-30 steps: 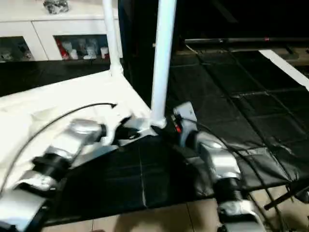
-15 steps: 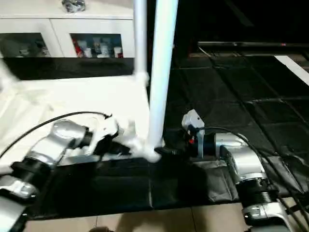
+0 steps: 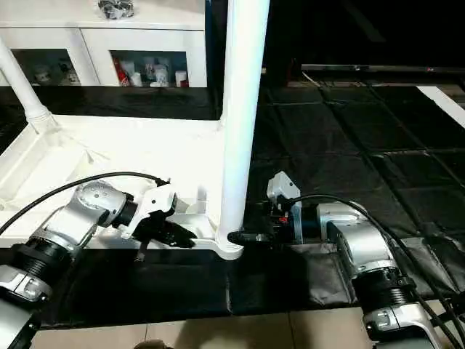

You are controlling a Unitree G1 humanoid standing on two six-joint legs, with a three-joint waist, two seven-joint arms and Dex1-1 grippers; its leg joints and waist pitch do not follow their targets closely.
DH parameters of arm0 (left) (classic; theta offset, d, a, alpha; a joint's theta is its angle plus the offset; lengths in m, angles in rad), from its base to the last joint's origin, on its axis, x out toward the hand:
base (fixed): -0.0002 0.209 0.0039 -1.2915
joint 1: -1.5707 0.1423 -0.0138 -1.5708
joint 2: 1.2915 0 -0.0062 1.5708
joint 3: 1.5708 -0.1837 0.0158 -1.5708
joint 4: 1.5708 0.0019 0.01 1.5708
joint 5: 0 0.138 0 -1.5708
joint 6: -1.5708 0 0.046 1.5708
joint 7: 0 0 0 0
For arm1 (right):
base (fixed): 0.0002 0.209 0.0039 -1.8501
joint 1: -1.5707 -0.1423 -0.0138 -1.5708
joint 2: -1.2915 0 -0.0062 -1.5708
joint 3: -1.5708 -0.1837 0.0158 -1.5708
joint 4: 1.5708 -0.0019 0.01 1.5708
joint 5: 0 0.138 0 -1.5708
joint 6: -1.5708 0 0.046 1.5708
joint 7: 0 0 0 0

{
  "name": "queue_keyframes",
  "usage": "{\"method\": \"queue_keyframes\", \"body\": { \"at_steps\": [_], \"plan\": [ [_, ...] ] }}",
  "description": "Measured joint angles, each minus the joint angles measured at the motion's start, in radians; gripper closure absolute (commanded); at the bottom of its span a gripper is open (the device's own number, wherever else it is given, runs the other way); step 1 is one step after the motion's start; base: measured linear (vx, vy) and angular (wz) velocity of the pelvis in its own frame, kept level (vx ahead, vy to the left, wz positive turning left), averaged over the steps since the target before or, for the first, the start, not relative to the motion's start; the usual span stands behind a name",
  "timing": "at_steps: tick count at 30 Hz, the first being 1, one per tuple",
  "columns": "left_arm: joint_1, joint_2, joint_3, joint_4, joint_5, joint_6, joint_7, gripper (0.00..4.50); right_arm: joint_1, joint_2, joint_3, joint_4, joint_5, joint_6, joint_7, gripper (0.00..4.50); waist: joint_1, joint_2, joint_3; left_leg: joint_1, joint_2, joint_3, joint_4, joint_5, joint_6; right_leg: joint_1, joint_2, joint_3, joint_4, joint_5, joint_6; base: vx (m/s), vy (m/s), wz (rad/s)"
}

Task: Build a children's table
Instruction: Rotate leg to tighten

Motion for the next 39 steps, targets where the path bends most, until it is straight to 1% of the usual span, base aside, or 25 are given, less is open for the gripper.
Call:
{"method": "queue_keyframes", "body": {
  "at_steps": [15, 18, 20, 21, 22, 23, 25, 26, 27, 29, 31, 33, 39],
  "plan": [
    [0.000, 0.000, 0.000, 0.000, 0.000, 0.000, 0.000, 4.50, 0.000, 0.000, 0.000, 0.000, 0.000, 0.000, 0.000, 0.63, 0.000, 0.000, 0.000, 0.000, 0.000, 0.000, 0.000, 0.000, 0.000, 0.000, 0.000, 0.000, 0.000, 0.000, 0.000, 0.000, 0.000, 0.00],
    [0.001, 0.005, -0.002, -0.002, 0.003, -0.008, 0.000, 4.50, -0.028, 0.010, 0.018, 0.042, 0.001, -0.001, 0.038, 0.98, -0.004, -0.002, 0.000, 0.000, 0.000, 0.000, 0.000, 0.000, 0.000, 0.000, 0.000, 0.000, 0.001, 0.000, 0.000, 0.000, 0.000, 0.00],
    [0.000, 0.000, -0.004, -0.002, 0.013, -0.021, 0.012, 4.50, -0.059, 0.037, 0.045, 0.079, 0.002, -0.001, 0.079, 1.00, -0.003, -0.002, 0.000, 0.000, 0.000, 0.000, 0.001, 0.000, 0.000, 0.000, 0.000, 0.000, 0.001, 0.000, 0.000, 0.000, 0.000, 0.00],
    [0.000, -0.002, -0.007, -0.002, 0.014, -0.026, 0.014, 4.50, -0.066, 0.047, 0.050, 0.080, 0.004, -0.001, 0.080, 1.27, 0.000, -0.002, 0.000, 0.000, 0.000, 0.000, 0.001, 0.000, 0.000, 0.000, 0.000, 0.000, 0.001, 0.000, 0.000, 0.000, 0.000, 0.00],
    [0.000, -0.006, -0.009, -0.002, 0.014, -0.029, 0.018, 4.50, -0.071, 0.051, 0.052, 0.080, 0.007, -0.001, 0.086, 1.27, 0.003, -0.002, 0.000, 0.000, 0.000, 0.000, 0.002, 0.000, 0.000, 0.001, 0.000, 0.000, 0.001, 0.000, 0.000, 0.000, 0.000, 0.00],
    [0.000, -0.008, -0.013, -0.002, 0.014, -0.030, 0.022, 4.50, -0.072, 0.050, 0.052, 0.080, 0.010, -0.001, 0.088, 1.36, 0.006, -0.002, -0.001, 0.000, 0.001, 0.000, 0.002, 0.000, 0.000, 0.002, 0.000, 0.000, 0.001, 0.000, 0.000, 0.000, 0.000, 0.00],
    [0.000, -0.007, -0.017, -0.002, 0.014, -0.030, 0.022, 4.50, -0.072, 0.049, 0.051, 0.080, 0.010, -0.001, 0.087, 1.45, 0.006, -0.003, -0.001, 0.000, 0.000, 0.000, 0.002, 0.000, 0.001, 0.002, 0.000, 0.001, 0.000, 0.000, 0.000, 0.000, 0.000, 0.00],
    [0.000, -0.006, -0.018, -0.002, 0.014, -0.030, 0.022, 4.50, -0.072, 0.048, 0.051, 0.080, 0.010, -0.001, 0.087, 1.65, 0.006, -0.003, -0.001, 0.000, 0.000, 0.000, 0.002, 0.000, 0.001, 0.002, 0.000, 0.001, 0.001, 0.000, 0.000, 0.000, 0.000, 0.00],
    [0.000, -0.006, -0.018, -0.002, 0.014, -0.030, 0.022, 4.50, -0.072, 0.048, 0.050, 0.080, 0.010, -0.001, 0.087, 1.65, 0.006, -0.003, -0.001, 0.000, 0.000, 0.000, 0.002, 0.000, 0.001, 0.002, 0.000, 0.001, 0.001, 0.000, 0.000, 0.000, 0.000, 0.00],
    [0.000, -0.005, -0.018, -0.002, 0.014, -0.031, 0.020, 4.50, -0.077, 0.049, 0.050, 0.089, 0.010, -0.005, 0.087, 1.87, 0.006, -0.003, -0.001, 0.000, 0.000, 0.000, 0.002, 0.000, 0.001, 0.002, 0.000, 0.000, 0.001, 0.000, 0.000, 0.000, 0.000, 0.00],
    [0.000, -0.005, -0.018, -0.002, 0.014, -0.032, 0.021, 4.50, -0.081, 0.050, 0.050, 0.099, 0.009, -0.015, 0.087, 1.94, 0.006, -0.003, -0.001, 0.000, 0.000, 0.000, 0.002, 0.000, 0.001, 0.002, 0.000, 0.000, 0.001, 0.000, 0.000, 0.000, 0.000, 0.00],
    [0.000, -0.005, -0.018, -0.002, 0.014, -0.035, 0.023, 4.50, -0.086, 0.052, 0.050, 0.108, 0.009, -0.025, 0.089, 2.13, 0.006, -0.003, -0.001, 0.000, 0.000, 0.000, 0.002, 0.000, 0.001, 0.002, 0.000, 0.000, 0.001, 0.000, 0.000, 0.000, 0.000, 0.00],
    [0.000, -0.015, -0.015, 0.003, 0.012, -0.021, 0.036, 4.50, -0.084, 0.049, 0.049, 0.108, 0.005, -0.033, 0.087, 2.29, 0.008, -0.002, -0.002, 0.001, 0.000, 0.000, 0.002, 0.000, 0.001, 0.004, 0.000, 0.001, 0.001, 0.000, 0.000, 0.000, 0.000, 0.00]
  ]
}}
